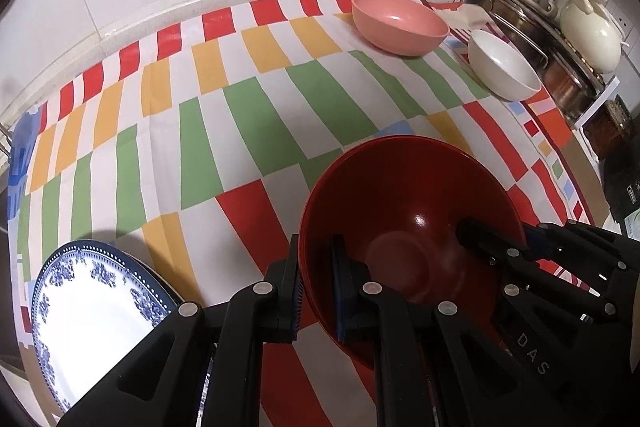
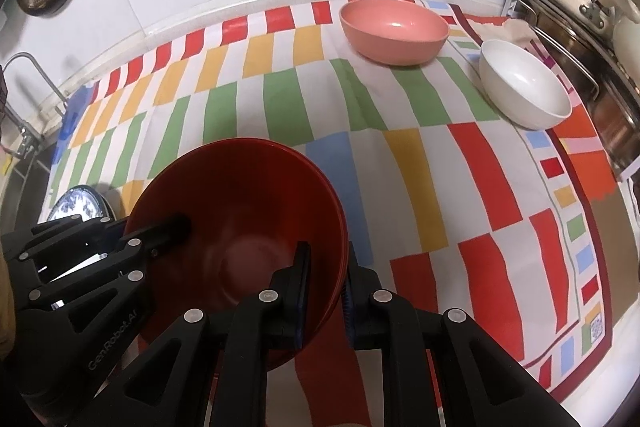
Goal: Organize plates and bowls
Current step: 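Lift and carry the red-and-black bowl over the plate stack with both grippers, then lower the red-and-black bowl onto the plate stack and open both grippers, then move both grippers toward the pink bowl's rim, then close both grippers on the pink bowl rim, then lift and carry the pink bowl over the plate stack with both grippers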
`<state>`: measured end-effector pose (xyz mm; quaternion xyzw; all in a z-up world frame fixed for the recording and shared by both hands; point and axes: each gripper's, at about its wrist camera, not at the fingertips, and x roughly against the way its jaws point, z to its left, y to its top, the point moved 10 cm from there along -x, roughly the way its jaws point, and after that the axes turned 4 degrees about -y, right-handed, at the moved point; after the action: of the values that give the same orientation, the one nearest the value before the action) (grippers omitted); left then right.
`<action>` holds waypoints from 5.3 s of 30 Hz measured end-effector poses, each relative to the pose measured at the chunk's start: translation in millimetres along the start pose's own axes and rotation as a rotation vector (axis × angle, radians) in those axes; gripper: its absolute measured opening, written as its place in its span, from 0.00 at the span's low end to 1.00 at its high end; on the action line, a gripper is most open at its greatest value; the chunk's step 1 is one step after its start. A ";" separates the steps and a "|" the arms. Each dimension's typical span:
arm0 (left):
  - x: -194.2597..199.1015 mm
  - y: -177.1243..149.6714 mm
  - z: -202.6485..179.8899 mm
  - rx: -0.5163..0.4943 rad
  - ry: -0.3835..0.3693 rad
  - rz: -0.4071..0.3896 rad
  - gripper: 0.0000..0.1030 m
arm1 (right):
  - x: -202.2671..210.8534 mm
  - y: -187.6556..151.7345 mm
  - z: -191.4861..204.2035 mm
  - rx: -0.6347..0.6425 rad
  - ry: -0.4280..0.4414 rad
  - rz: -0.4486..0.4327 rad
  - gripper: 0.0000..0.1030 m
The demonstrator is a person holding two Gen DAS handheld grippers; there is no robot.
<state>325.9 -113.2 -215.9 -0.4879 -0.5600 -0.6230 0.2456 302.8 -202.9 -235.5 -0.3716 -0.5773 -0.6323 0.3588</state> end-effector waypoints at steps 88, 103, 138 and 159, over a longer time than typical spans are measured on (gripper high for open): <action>-112.8 262.5 -20.6 -0.225 0.033 -0.147 0.52 | -87.0 209.5 -116.2 -0.178 -0.132 -0.160 0.30; -147.2 262.2 -33.1 -0.244 -0.005 -0.083 0.20 | -106.6 210.2 -123.5 -0.177 -0.132 -0.115 0.14; -45.3 225.7 -16.2 -0.197 0.038 -0.174 0.10 | -21.8 187.7 -84.1 -0.137 -0.105 -0.187 0.12; 32.7 135.3 -19.2 -0.125 0.039 -0.208 0.10 | 53.9 113.9 -41.1 -0.074 -0.092 -0.217 0.12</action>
<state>421.7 -157.5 -123.1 -0.4293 -0.5628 -0.6881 0.1596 375.9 -253.8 -137.4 -0.3487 -0.6062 -0.6706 0.2475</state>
